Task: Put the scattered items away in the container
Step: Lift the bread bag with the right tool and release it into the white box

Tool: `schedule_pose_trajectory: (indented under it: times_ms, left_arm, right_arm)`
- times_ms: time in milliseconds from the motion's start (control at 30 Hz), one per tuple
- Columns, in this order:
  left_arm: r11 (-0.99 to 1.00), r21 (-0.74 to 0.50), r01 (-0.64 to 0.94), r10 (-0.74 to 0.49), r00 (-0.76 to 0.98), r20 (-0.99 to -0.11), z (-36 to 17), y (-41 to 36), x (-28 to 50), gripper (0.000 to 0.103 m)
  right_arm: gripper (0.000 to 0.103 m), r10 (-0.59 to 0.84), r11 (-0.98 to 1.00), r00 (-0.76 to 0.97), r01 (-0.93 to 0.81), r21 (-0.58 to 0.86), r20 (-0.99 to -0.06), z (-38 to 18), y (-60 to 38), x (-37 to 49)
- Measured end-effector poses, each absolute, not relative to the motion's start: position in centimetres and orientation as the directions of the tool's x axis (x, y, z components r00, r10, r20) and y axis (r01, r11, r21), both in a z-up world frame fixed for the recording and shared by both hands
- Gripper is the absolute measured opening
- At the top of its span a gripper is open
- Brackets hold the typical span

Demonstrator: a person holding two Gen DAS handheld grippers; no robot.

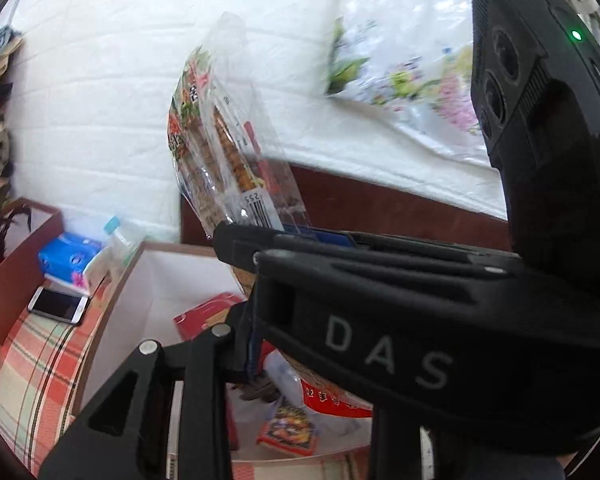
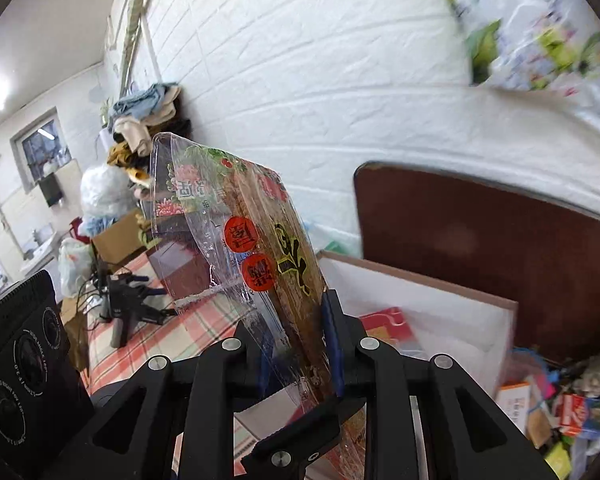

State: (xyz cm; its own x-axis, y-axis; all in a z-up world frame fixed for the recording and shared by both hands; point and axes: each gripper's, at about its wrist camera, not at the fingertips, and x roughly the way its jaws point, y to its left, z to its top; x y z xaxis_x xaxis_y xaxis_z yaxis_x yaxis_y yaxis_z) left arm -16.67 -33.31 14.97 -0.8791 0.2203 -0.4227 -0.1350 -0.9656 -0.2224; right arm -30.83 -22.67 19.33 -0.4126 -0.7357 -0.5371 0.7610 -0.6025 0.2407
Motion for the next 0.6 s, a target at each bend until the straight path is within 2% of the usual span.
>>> schedule_pose_trajectory:
  times_ms: [233,300,333,367,400,433,467,600]
  left_arm:
    - [-0.977,-0.197,-0.086,0.181,-0.822,-0.54,11.1,-33.2,-19.8,0.028]
    - [-0.985,-0.162,-0.065,0.147,-0.808,-0.57,10.3,-32.6,-20.4,0.031]
    - [-0.991,-0.132,-0.035,0.106,-0.805,-0.584,10.1,-32.4,-20.5,0.041]
    - [-0.995,-0.095,0.009,0.05,-0.802,-0.595,10.0,-32.3,-20.7,0.056]
    - [-0.997,-0.068,0.044,0.005,-0.8,-0.6,9.9,-32.2,-20.9,0.064]
    - [-0.996,-0.044,0.075,-0.033,-0.798,-0.602,9.8,-32.4,-20.8,0.075]
    - [-0.996,-0.047,0.08,-0.036,-0.803,-0.595,9.7,-32.4,-20.9,0.078]
    - [-0.995,-0.047,0.093,-0.05,-0.817,-0.574,10.3,-32.0,-20.1,0.082]
  right_arm:
    - [0.026,-0.728,-0.605,-0.35,0.733,0.312,-0.59,15.0,-24.6,-34.1]
    - [0.028,-0.714,-0.62,-0.343,0.715,0.323,-0.611,14.0,-24.5,-34.8]
    - [0.033,-0.703,-0.63,-0.346,0.707,0.32,-0.621,13.7,-24.5,-35.2]
    - [0.051,-0.688,-0.649,-0.363,0.696,0.309,-0.629,13.4,-24.3,-35.4]
    - [0.075,-0.677,-0.666,-0.387,0.685,0.296,-0.627,13.4,-24.0,-35.6]
    - [0.085,-0.681,-0.668,-0.4,0.683,0.296,-0.614,13.5,-23.6,-35.6]
    - [0.094,-0.694,-0.662,-0.404,0.683,0.307,-0.597,13.6,-23.0,-35.6]
    - [0.094,-0.712,-0.653,-0.422,0.691,0.31,-0.562,14.8,-21.4,-35.0]
